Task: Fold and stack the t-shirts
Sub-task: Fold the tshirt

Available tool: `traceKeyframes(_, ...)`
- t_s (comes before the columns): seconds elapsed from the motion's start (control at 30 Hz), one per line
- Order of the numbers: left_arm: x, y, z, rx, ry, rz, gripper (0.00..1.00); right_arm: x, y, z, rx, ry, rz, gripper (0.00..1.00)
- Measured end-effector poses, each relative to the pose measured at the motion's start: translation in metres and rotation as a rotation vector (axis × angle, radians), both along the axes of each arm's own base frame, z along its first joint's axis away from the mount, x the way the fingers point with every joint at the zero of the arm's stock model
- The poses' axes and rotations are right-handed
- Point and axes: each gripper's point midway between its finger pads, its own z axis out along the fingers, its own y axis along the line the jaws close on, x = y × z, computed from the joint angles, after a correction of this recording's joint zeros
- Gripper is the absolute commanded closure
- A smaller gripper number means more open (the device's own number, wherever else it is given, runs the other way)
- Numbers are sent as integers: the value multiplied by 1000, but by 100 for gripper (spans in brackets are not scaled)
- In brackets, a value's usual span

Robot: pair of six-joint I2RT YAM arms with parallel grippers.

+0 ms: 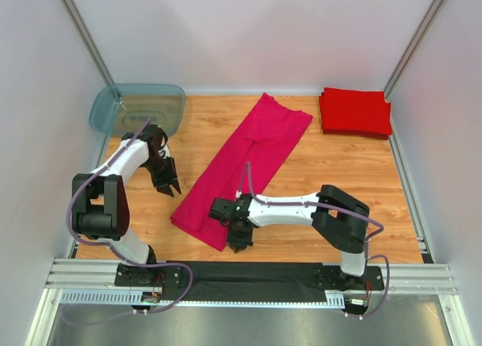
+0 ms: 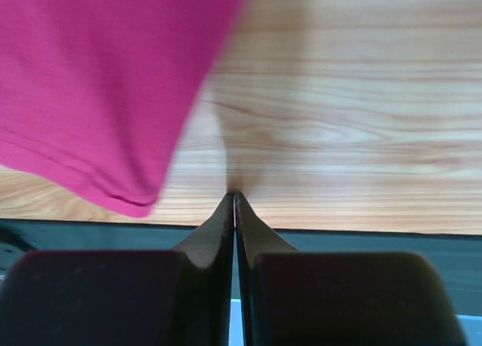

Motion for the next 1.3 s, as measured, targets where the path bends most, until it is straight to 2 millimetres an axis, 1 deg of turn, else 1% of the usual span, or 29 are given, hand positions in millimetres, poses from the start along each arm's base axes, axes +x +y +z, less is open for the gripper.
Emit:
traceKeyframes(0.1, -8, -9, 10, 0, -17, -60, 61, -7, -23, 0, -7, -8, 0, 99)
traceKeyframes(0.17, -13, -12, 14, 9, -15, -90, 61, -12, -38, 3, -15, -7, 0, 90)
traceKeyframes(0.2, -15, -12, 15, 15, -12, -97, 61, -13, -41, 5, -13, -10, -3, 83)
traceKeyframes(0.23, -15, -10, 16, 23, -9, -99, 61, -12, -41, 9, -5, -17, -7, 72)
traceKeyframes(0.27, -14, -9, 18, 28, -10, -98, 61, -10, -38, 14, 10, -28, -11, 69)
traceKeyframes(0.33, -11, -8, 20, 35, -18, -95, 61, -3, -24, 26, 44, -48, -23, 62)
traceKeyframes(0.37, -8, -7, 22, 41, -26, -92, 61, 0, -18, 30, 57, -55, -30, 61)
traceKeyframes(0.4, -5, -6, 23, 45, -33, -86, 61, 4, -7, 38, 75, -63, -40, 60)
traceKeyframes(0.47, -1, -5, 22, 47, -39, -74, 62, 11, 12, 46, 108, -72, -63, 59)
traceKeyframes(0.57, 2, -3, 16, 50, -21, -47, 63, 18, 33, 48, 133, -69, -109, 58)
traceKeyframes(0.63, 3, 0, 11, 51, -1, -26, 63, 19, 36, 38, 108, -58, -128, 58)
traceKeyframes(0.73, 4, 4, 6, 61, 19, -7, 63, 19, 39, 20, 68, -40, -155, 58)
traceKeyframes(0.83, 6, 8, 7, 78, 15, -2, 63, 16, 37, 3, 27, -18, -177, 60)
traceKeyframes(0.87, 7, 9, 8, 81, 11, 0, 63, 15, 38, 3, 31, -13, -182, 61)
traceKeyframes(0.9, 9, 10, 9, 83, 6, 1, 62, 15, 39, 3, 33, -13, -185, 64)
traceKeyframes(0.93, 10, 10, 10, 85, 1, 1, 63, 14, 38, 3, 29, -10, -186, 75)
traceKeyframes(1.0, 13, 11, 12, 87, -8, 1, 63, 13, 39, 3, 29, -9, -192, 85)
traceKeyframes(1.03, 14, 10, 13, 85, -12, -1, 62, 13, 38, 2, 27, -10, -194, 92)
traceKeyframes(1.1, 13, 9, 14, 75, -12, -7, 62, 13, 37, 2, 33, -11, -196, 95)
traceKeyframes(1.17, 11, 4, 15, 55, -11, -18, 62, 10, 27, 3, 23, -15, -195, 96)
traceKeyframes(1.23, 6, -3, 17, 36, -15, -46, 60, 3, 3, 4, -21, -20, -188, 97)
traceKeyframes(1.3, -6, -16, 20, 7, -11, -86, 60, -5, -25, 4, -77, -20, -178, 97)
